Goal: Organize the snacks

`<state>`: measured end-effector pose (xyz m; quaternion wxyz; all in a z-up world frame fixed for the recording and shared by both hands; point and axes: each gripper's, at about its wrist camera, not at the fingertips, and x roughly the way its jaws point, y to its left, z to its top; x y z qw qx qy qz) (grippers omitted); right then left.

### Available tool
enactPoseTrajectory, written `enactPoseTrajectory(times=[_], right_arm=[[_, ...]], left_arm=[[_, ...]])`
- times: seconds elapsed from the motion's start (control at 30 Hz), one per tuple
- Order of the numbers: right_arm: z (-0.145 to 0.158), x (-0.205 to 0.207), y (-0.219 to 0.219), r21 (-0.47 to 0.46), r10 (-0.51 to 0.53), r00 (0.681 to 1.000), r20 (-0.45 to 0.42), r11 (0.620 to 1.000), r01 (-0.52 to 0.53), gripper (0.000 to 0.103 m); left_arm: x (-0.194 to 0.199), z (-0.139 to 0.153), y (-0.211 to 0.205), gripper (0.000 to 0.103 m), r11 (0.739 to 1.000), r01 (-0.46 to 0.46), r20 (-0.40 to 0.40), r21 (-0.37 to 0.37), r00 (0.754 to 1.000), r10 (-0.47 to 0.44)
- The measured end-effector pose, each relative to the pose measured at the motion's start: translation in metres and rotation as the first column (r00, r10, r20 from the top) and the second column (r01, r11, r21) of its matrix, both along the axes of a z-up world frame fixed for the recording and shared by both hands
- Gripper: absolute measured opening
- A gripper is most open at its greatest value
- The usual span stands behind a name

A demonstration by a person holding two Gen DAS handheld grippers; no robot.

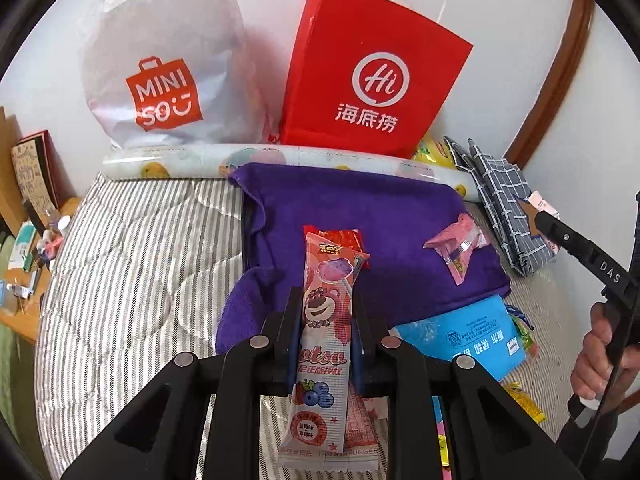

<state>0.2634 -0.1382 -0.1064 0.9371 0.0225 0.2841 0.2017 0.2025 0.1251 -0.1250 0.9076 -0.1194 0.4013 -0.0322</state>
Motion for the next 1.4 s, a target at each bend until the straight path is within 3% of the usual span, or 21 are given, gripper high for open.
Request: enactPoseTrajectory(times=[0.37,0.97,1.4], right_arm=[[-0.004,0.007,0.005,0.008,0.006,1.000,-0.007,1.000,-0.006,0.032],[-0.004,-0.006,-0.001,0.014,0.022,1.000,-0.015,1.000,-0.021,0.032],[-0.006,0.005,-0.005,0.004,0.016,1.000,-0.014,1.000,-0.016,0.032]], left_arm=[[-0.008,0.008,0.000,0.021,0.999,0.000,-0.002,0.043,1.000,0.000],[-0.025,0.022,-0.009,0.021,0.999,-0.008,0.020,0.048,1.000,0.007],[0.007,0.010,-0.008,0.021,1.000,0.009,0.028,0.011,1.000,-0.009]])
